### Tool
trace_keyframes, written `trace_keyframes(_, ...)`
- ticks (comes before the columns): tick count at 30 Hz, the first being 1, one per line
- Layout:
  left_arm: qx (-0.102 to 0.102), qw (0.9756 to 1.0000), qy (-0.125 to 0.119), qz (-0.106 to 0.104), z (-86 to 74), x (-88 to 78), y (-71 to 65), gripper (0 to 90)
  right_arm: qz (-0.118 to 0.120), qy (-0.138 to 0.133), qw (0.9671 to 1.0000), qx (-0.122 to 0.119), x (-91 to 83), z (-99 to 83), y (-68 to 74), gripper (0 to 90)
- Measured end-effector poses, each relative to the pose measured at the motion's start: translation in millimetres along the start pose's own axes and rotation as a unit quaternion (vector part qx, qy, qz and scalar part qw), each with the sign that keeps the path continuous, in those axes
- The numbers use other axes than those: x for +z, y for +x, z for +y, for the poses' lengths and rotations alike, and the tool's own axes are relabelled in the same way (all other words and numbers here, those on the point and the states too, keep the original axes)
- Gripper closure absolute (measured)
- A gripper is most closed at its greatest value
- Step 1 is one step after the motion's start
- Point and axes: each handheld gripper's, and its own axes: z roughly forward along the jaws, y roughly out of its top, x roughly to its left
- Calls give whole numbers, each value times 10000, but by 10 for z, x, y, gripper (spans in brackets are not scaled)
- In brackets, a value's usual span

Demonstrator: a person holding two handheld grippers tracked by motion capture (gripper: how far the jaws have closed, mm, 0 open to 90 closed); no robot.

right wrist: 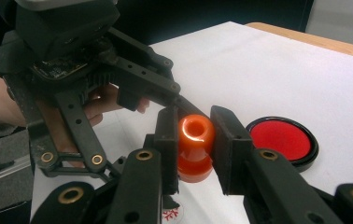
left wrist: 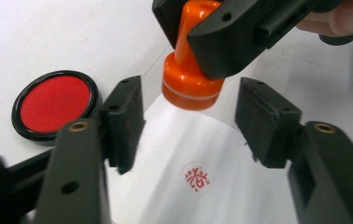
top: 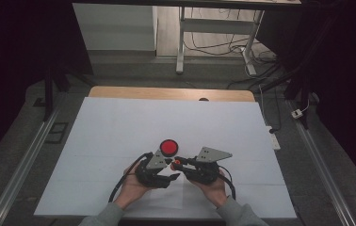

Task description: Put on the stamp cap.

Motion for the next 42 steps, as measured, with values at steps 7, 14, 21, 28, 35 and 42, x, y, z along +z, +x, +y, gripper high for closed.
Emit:
trace_keyframes(7, -136, 9997, -1, 217, -25, -43, 34, 276, -29, -47, 10000, 19, -24, 12, -19, 725)
trace_keyframes(14, -197, 9994, 65, 281, -79, -130, 62, 219, -91, -116, 9999, 53, -68, 32, -56, 725)
trace_keyframes(21, -330, 9987, -67, 390, -176, -339, 125, 215, -148, -166, 9997, 54, -108, 48, -92, 725)
trace_keyframes(28, -472, 9975, -117, 513, -342, -584, 212, 217, -189, -199, 9996, 86, -141, 59, -122, 724)
trace_keyframes(35, -686, 9953, -68, 683, -577, -809, 293, 221, -238, -214, 9994, 104, -171, 61, -163, 725)
trace_keyframes(42, -853, 9932, -36, 792, -766, -980, 316, 226, -285, -227, 9993, 131, -198, 66, -194, 725)
